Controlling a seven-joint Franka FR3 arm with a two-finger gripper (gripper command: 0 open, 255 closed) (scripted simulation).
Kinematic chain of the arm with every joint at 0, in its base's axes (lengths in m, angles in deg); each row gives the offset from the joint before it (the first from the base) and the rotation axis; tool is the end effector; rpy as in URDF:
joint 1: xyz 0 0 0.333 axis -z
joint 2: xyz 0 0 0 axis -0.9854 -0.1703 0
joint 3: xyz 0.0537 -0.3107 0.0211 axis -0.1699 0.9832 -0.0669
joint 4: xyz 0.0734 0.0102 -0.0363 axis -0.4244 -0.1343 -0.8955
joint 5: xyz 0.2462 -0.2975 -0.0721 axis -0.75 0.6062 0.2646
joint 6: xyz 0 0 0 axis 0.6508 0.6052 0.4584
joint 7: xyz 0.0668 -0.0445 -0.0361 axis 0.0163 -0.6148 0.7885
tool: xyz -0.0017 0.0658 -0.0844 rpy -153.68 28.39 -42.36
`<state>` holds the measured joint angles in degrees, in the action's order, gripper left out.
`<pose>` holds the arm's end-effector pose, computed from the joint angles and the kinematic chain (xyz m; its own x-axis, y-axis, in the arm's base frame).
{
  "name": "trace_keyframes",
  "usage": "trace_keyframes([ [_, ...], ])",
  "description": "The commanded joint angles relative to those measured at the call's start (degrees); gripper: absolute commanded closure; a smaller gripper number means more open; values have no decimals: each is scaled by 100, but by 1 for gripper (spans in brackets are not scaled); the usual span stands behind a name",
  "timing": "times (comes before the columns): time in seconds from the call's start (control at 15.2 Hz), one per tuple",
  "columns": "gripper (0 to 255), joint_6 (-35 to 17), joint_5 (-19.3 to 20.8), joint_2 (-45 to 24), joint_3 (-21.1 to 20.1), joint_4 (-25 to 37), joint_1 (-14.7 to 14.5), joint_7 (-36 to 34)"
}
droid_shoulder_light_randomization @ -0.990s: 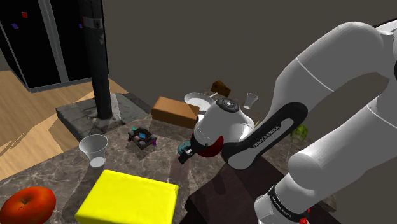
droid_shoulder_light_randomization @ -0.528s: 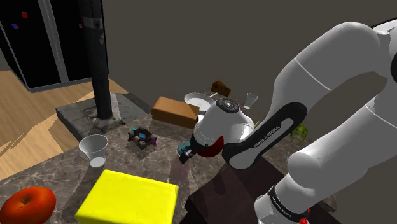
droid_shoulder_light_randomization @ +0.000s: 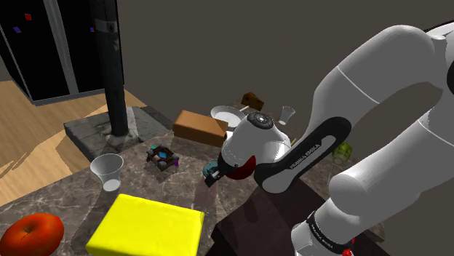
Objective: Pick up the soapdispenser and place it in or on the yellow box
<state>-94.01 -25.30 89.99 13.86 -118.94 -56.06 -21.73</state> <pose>0.3318 0.1753 0.2264 0.9590 0.1674 0.2286 0.1686 -0.9856 0.0143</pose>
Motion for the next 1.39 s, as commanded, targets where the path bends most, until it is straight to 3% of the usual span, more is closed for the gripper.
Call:
trace_keyframes([
  [0.0,255,3,10,-5,-3,-2,8,-7],
  [0.13,255,190,-1154,278,519,-46,-800,848],
  [0.26,255,417,-1753,522,917,-49,-1343,1289],
  [0.46,255,773,-2282,873,1276,-31,-1818,1682],
  [0.79,255,1372,-2712,1417,1630,33,-2234,2016],
  [1.32,255,2301,-2948,2171,1968,217,-2523,2249],
])
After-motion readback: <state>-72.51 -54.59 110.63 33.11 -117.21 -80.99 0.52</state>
